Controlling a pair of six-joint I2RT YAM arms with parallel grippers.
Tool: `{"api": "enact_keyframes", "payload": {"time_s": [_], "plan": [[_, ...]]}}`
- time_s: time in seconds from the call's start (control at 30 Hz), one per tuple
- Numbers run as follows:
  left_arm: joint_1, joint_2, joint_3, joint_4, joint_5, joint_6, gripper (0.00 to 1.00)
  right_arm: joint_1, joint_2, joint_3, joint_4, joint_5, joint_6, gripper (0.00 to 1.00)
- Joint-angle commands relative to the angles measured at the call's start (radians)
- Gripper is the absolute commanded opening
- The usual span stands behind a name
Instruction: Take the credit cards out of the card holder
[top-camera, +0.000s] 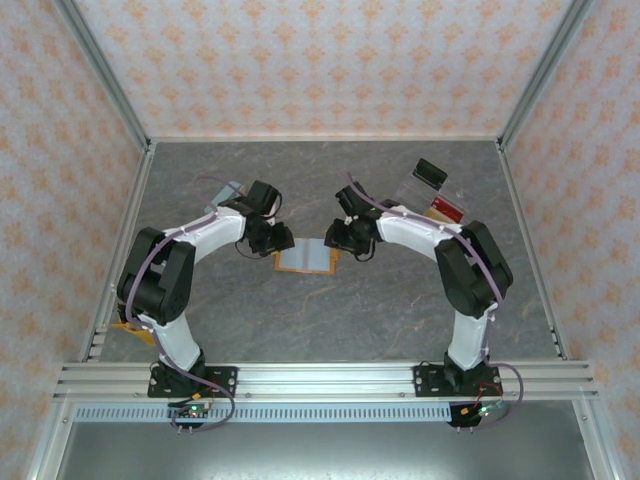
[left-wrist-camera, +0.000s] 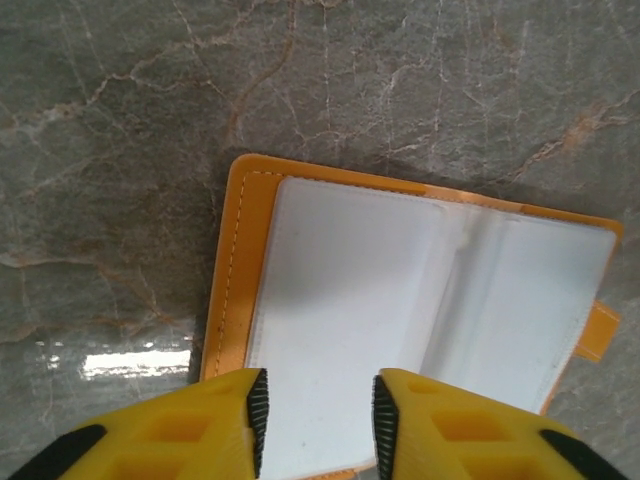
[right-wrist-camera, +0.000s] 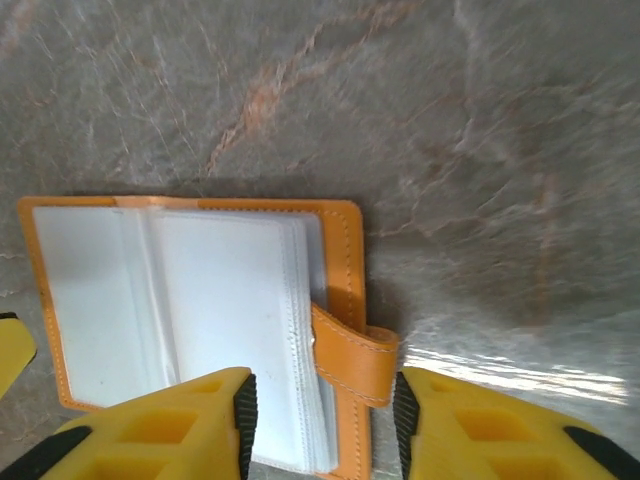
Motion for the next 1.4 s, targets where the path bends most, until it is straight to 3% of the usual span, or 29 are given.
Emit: {"api": "enact_keyframes", "payload": {"time_s": [0.0,0.33,0.57,0.77,1.37], "plan": [[-0.005,0.027,0.028,-0.012,-0.033,0.005,0.34,0.030,0.043,0.025,0.016,-0.024,0.040,0.40],[-0.006,0.061,0.033,-0.027,-0.064,0.009,0.33,0.053,0.068,0.043,-0.020,-0.008,0.028,0.31],[-0.005,0.014,0.022,-0.034,-0.062,0.011,0.31,0.060,-0.013,0.042,-0.052,0.041,0.005,0.36],[0.004,-0.048,0.024,-0.079,-0.149,0.035,0.33,0.094,-0.015,0.041,-0.048,0.040,0.024,0.38],[0.020,0.060,0.007,-0.063,-0.123,0.065,0.34,0.109,0.095,0.079,0.004,-0.013,0.046,0.35]]}}
